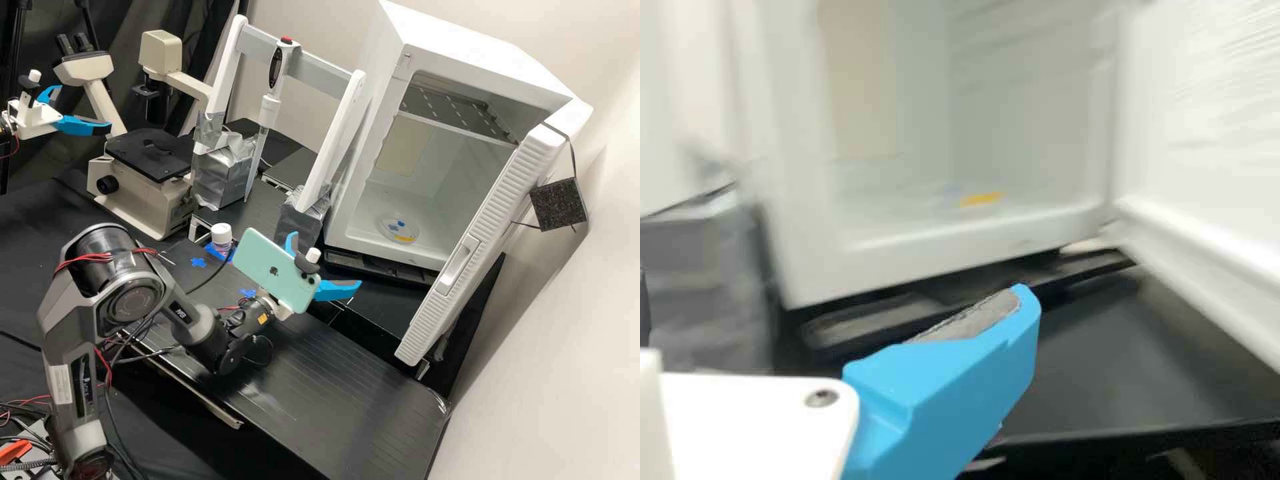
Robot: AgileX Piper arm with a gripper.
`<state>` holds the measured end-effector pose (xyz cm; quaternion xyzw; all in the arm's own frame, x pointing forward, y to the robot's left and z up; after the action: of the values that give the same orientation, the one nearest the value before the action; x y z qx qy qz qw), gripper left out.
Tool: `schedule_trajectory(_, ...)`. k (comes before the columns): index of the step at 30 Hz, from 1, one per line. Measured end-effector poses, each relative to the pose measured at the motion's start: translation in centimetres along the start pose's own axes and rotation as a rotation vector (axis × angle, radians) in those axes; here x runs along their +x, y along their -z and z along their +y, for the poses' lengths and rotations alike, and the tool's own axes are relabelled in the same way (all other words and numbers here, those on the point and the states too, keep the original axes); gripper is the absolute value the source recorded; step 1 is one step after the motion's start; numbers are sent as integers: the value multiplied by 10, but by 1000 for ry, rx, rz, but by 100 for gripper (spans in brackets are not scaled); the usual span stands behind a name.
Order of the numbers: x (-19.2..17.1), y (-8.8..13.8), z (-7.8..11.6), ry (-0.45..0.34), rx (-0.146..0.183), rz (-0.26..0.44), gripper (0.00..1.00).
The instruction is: Move the petri dish to the microscope
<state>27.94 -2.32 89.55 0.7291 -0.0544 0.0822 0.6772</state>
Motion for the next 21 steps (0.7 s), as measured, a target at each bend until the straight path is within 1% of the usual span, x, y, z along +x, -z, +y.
schedule_trajectory(2,12,-9,12,-35,4,-11,100)
schedule_trajectory(5,31,-20,23,-54,0,-33,100)
schedule_trajectory(8,58,-25,34,-66,15,-32,100)
schedule_trajectory(10,74,-27,39,-61,12,-31,100)
schedule_trajectory(12,93,-27,47,-61,13,-10,100)
schedule_trajectory(14,108,-30,48,-39,29,-18,100)
schedule_trajectory(17,130,-30,53,-1,47,1,100)
schedule_trajectory(18,136,-31,54,13,48,8,100)
schedule_trajectory(21,155,-29,55,41,23,32,100)
